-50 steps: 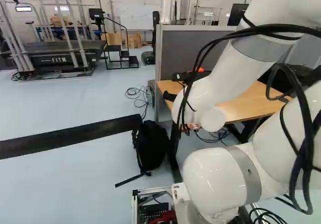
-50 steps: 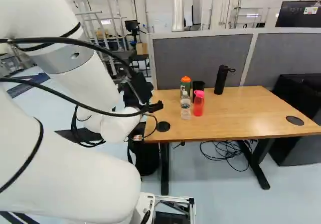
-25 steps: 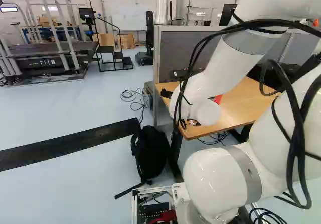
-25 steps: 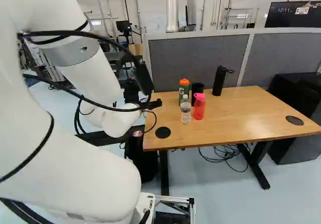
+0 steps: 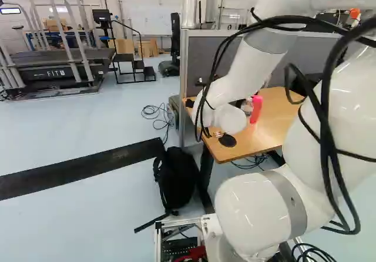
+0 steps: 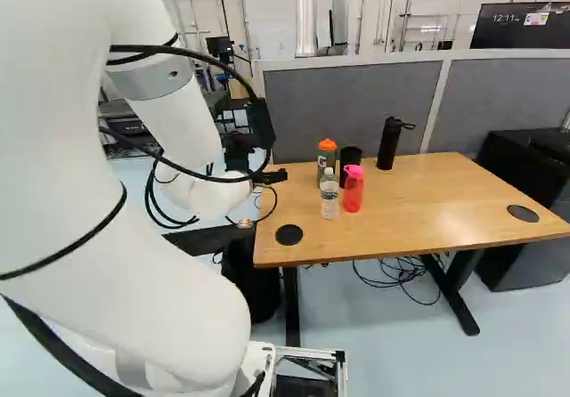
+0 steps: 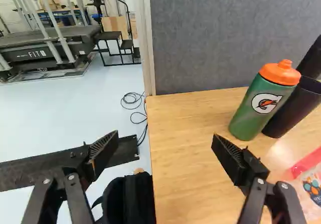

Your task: Pick up the green bottle from the table

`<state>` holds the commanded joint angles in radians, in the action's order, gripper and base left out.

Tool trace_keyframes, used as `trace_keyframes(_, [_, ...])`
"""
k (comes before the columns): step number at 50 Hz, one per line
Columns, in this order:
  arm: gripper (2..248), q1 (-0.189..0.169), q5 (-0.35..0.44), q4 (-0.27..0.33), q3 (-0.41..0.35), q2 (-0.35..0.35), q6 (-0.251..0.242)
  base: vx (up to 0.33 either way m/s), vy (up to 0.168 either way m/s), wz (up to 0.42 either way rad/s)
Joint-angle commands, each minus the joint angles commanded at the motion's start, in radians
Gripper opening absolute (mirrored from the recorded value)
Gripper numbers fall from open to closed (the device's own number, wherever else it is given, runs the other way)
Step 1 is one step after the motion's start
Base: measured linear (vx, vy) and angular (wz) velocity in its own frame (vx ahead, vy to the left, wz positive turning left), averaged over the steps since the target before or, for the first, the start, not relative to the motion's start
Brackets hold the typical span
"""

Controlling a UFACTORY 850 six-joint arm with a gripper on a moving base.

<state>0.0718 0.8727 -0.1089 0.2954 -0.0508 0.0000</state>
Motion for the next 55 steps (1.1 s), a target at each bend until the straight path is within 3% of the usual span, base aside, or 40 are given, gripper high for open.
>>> trace_keyframes(19, [247, 0.046, 0.0, -0.157, 0.086, 0.085, 0.0, 0.0, 0.0, 0.0])
trace_keyframes(55, [247, 0.144, 0.022, -0.523, 0.219, 0.207, 0.0, 0.0, 0.0, 0.0])
